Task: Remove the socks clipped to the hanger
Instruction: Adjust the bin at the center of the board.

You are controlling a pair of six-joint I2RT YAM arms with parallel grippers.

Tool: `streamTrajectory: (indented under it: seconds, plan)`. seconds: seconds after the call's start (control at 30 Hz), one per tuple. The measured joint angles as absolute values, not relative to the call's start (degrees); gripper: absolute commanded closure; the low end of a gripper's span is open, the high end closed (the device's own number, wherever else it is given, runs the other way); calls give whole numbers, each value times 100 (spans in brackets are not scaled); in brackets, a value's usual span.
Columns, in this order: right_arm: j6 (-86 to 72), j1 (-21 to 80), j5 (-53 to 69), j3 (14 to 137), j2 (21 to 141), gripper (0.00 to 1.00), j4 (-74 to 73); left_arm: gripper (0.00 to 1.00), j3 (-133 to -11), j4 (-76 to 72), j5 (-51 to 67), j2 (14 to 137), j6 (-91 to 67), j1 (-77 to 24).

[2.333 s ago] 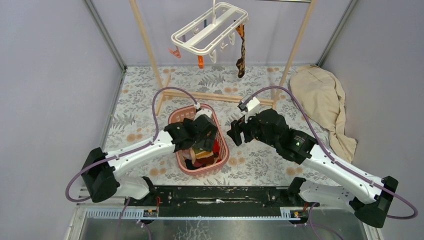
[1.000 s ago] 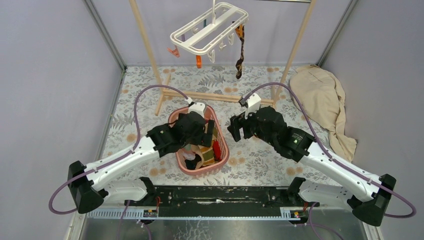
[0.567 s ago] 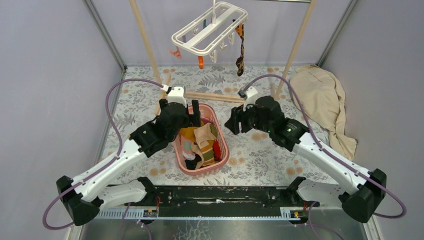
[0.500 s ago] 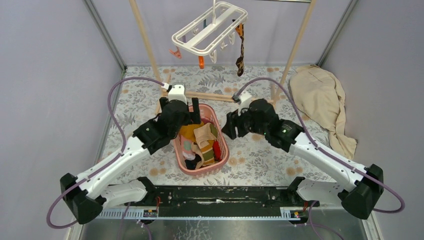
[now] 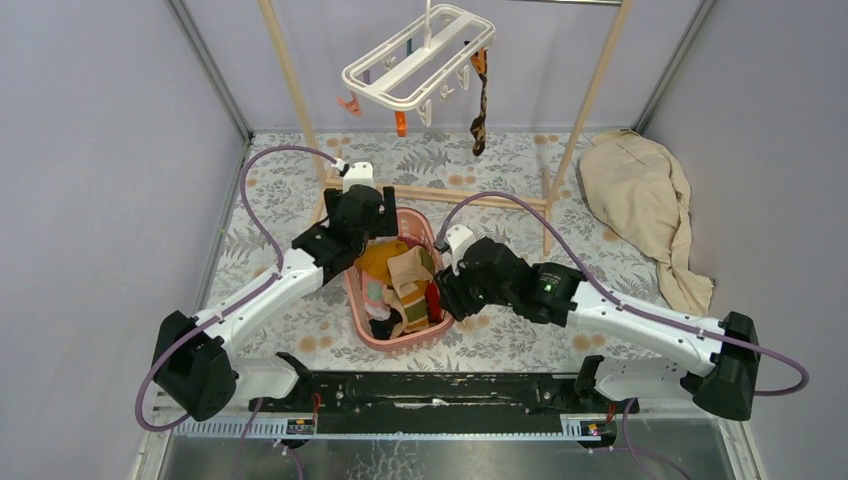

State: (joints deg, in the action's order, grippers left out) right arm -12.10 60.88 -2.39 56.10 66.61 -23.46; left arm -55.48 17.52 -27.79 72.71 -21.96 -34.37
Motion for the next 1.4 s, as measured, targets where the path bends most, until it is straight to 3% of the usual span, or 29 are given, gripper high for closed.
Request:
streamTrajectory:
  seconds: [0.33, 0.5, 0.9, 1.2, 1.4]
  plan:
    - [-1315, 6178, -1614, 5828, 7306, 50, -2917, 9, -4888, 1531, -2696, 6630, -2309, -3446]
    - [-1041, 5863, -1815, 5999, 7651, 44, -2995, 11, -4635, 1586, -2672, 6224, -2543, -3590]
    - [-5, 4071, -947, 6681, 8499, 40, -2355, 13, -3892, 1938, -2565, 5555, -3221, -4372]
    - [287, 4038, -375, 7638, 9544, 42, -2003, 15, -3684, 2204, -2600, 5116, -3763, -5087]
    - [316, 4038, -143, 7640, 9564, 33, -1894, 9, -3481, 2412, -2679, 4593, -4045, -5249]
